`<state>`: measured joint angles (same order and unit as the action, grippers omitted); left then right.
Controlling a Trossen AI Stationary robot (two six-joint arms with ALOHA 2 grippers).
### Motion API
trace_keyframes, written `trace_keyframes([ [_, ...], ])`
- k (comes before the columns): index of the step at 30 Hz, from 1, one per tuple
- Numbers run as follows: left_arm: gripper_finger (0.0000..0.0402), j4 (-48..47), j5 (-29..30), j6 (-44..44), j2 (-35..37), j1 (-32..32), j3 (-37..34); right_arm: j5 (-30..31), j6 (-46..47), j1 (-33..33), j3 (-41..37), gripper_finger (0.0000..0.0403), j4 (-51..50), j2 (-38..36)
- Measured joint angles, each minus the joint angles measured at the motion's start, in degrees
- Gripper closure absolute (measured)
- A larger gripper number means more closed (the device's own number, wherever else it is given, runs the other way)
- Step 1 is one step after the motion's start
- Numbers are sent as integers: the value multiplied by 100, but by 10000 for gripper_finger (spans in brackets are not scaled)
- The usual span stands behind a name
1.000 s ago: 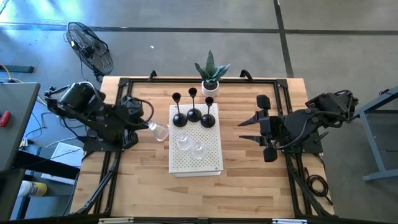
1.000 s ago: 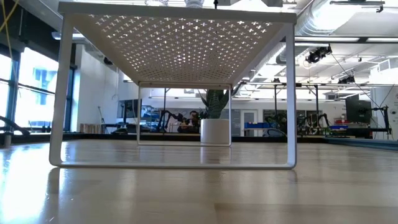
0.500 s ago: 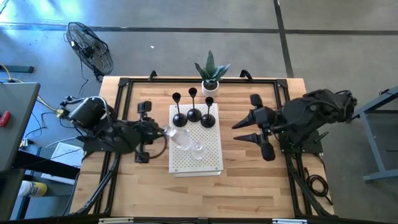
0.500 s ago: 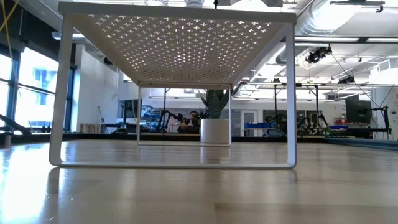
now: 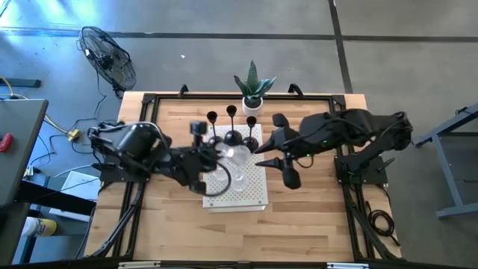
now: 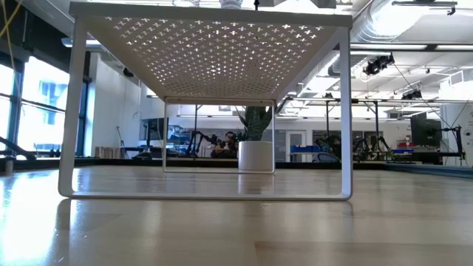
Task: Pick & Place candle stick holders
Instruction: Put the transparent glass candle holder on the shelf
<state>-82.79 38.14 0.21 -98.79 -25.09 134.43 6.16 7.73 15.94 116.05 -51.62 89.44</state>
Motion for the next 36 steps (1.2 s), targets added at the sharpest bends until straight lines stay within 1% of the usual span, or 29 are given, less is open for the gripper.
trace_keyframes([
  [3, 389, 436, -144, 413, -96, -21, 0, 135, -154, 2, 0, 258, 27, 89],
  [5, 389, 665, -160, 544, -133, -15, 0, 315, -272, 4, 0, 258, 37, 141],
  [7, 389, 702, -156, 586, -148, -1, 0, 475, -320, 9, 0, 258, 35, 197],
  [14, 389, 877, -220, 555, -148, -5, -2, 494, -239, -15, 0, 258, 58, 475],
  [19, 389, 914, -342, 582, -148, -7, -4, 478, -265, -24, 2, 258, 331, 650],
  [25, 389, 1025, -331, 562, -148, -5, -4, 502, -193, -83, 2, 258, 392, 669],
  [28, 389, 1105, -373, 591, -148, -3, -6, 393, -54, -155, 2, 258, 391, 679],
  [33, 389, 1143, -435, 710, -148, -3, -9, -36, -47, -251, 20, 258, 412, 846],
  [36, 389, 1124, -479, 710, -155, -5, -20, -86, -108, -274, 20, 258, 411, 926],
])
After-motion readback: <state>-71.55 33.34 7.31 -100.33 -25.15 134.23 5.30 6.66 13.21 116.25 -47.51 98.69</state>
